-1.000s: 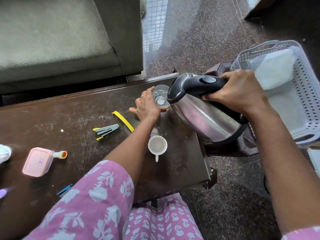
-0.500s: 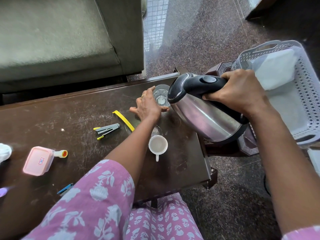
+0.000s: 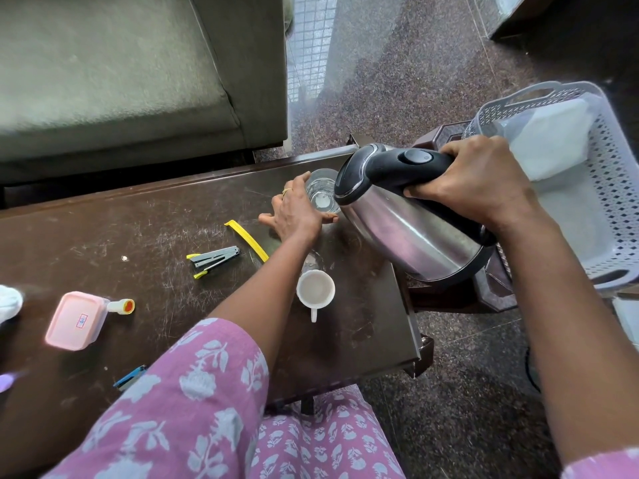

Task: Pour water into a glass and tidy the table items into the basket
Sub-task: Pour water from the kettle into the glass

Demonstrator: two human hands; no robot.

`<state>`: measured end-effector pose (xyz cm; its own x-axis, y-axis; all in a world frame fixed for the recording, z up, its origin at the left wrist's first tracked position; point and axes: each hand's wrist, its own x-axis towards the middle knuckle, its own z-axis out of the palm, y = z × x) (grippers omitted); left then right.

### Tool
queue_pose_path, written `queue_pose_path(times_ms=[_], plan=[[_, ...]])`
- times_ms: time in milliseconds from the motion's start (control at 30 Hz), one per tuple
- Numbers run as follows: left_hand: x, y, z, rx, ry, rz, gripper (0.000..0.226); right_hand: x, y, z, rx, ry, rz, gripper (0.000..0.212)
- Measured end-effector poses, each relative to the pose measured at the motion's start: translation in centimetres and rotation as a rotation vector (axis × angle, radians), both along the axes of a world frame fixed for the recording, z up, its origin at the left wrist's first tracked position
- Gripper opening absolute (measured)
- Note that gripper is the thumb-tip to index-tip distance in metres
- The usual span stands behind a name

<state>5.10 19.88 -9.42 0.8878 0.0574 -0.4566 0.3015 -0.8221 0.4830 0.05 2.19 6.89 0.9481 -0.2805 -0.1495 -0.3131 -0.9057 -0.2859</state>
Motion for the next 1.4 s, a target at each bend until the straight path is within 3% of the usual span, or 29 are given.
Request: queue_pose_path(times_ms=[367, 1400], plan=[[-0.02, -0.01, 0.11, 0.002, 0.003, 0.009, 0.091, -0.12, 0.23, 0.05, 0.002, -0.011, 0.018, 0.033], [-0.12, 0.10, 0.31, -0.005, -0.006, -0.001, 0.086, -0.22, 0.32, -0.07, -0.004, -0.050, 0.052, 0.041]])
